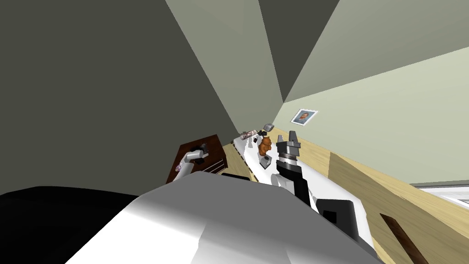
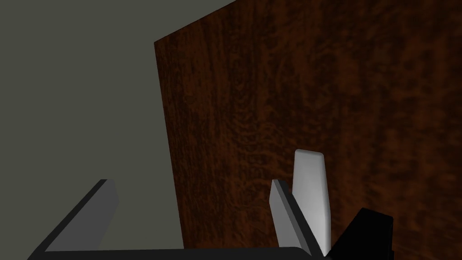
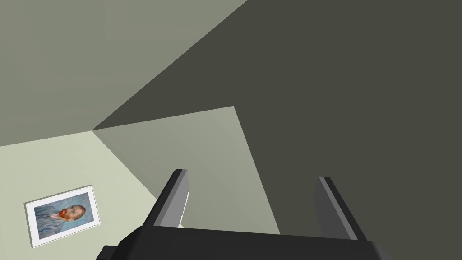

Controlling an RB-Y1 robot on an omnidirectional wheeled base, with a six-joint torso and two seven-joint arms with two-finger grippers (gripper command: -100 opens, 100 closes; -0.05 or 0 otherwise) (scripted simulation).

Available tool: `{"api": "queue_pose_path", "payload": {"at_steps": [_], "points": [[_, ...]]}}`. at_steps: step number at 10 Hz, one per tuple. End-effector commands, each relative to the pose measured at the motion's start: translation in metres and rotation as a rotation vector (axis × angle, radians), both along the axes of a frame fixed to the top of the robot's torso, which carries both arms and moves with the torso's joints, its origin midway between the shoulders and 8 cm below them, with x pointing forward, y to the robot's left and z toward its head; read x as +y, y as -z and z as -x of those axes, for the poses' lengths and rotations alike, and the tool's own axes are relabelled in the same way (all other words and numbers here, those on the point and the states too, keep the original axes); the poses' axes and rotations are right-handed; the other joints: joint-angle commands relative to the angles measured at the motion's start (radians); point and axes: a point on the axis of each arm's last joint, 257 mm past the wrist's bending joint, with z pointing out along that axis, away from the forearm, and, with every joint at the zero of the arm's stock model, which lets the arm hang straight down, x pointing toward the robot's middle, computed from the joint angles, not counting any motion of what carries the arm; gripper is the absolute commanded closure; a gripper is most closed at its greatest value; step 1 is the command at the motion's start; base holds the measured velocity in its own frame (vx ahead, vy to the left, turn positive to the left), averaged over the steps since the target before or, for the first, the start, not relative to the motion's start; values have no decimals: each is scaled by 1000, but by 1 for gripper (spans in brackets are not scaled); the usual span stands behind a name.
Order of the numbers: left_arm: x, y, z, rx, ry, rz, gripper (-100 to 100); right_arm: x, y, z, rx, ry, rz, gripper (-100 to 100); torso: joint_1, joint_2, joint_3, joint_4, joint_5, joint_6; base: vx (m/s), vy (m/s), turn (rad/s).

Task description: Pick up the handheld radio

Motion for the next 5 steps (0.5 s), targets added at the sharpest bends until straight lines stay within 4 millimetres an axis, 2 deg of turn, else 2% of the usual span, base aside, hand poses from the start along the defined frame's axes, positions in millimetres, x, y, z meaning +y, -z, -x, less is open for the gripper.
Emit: {"api": "queue_pose_path", "payload": {"at_steps": [1,3,4,5], "points": [[2,19,8,61,-30,46,-100,0,0,0,0,0,0,0,0,0,0,0,0,0,30,5,-27],[0,25,14,89,-30,55,-100,0,0,0,0,0,0,0,0,0,0,0,0,0,18,5,-5],[0,38,19,135,-54,93,-100,0,0,0,0,0,0,0,0,1,1,0,0,0,18,6,-20],[-1,41,23,154,-54,99,-100,0,0,0,0,0,0,0,0,1,0,0,0,0,18,8,-13]]}}
